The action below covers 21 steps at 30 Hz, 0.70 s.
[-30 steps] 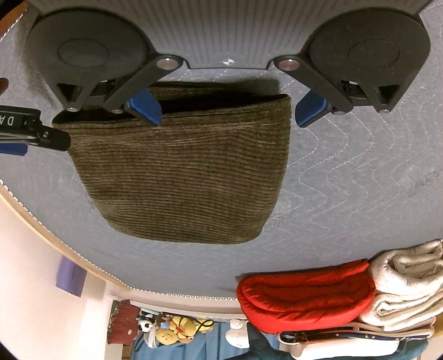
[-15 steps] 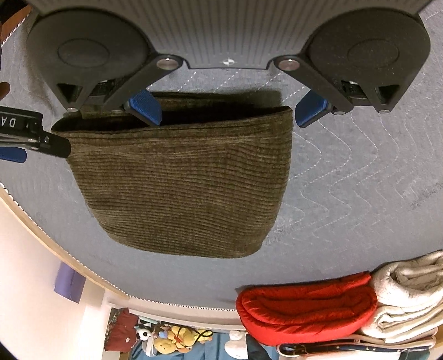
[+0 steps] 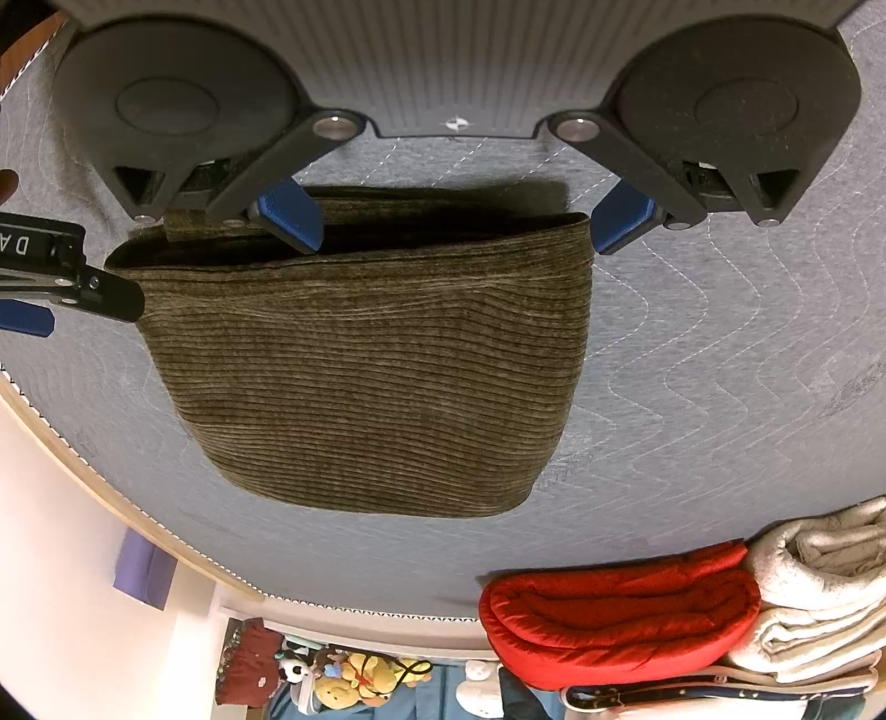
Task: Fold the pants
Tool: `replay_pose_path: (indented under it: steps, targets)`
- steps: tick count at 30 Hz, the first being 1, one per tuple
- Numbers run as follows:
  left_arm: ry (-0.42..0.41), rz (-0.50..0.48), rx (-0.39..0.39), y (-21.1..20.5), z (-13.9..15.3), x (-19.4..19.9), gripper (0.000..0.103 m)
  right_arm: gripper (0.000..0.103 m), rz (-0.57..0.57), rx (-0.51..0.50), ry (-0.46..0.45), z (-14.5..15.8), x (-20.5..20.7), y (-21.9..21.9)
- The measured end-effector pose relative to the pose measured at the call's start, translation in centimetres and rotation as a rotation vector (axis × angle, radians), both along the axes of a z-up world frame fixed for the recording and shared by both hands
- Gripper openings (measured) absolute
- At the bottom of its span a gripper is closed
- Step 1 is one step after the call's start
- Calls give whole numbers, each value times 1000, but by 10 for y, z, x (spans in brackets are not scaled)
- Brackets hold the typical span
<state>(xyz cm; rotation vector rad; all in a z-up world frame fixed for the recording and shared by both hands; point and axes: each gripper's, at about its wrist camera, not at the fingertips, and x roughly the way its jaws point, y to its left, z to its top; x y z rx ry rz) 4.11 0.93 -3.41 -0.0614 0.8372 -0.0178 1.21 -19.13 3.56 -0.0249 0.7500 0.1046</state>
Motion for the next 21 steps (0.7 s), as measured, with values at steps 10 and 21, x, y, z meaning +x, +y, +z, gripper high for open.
replay_pose_path:
  steps: [10, 21]
  targets:
    - [-6, -7, -4, -1, 1, -1, 103, 102, 2, 0, -1, 0, 0, 1]
    - [-13, -11, -7, -1, 3, -3, 103, 102, 5, 2, 1, -1, 0, 3]
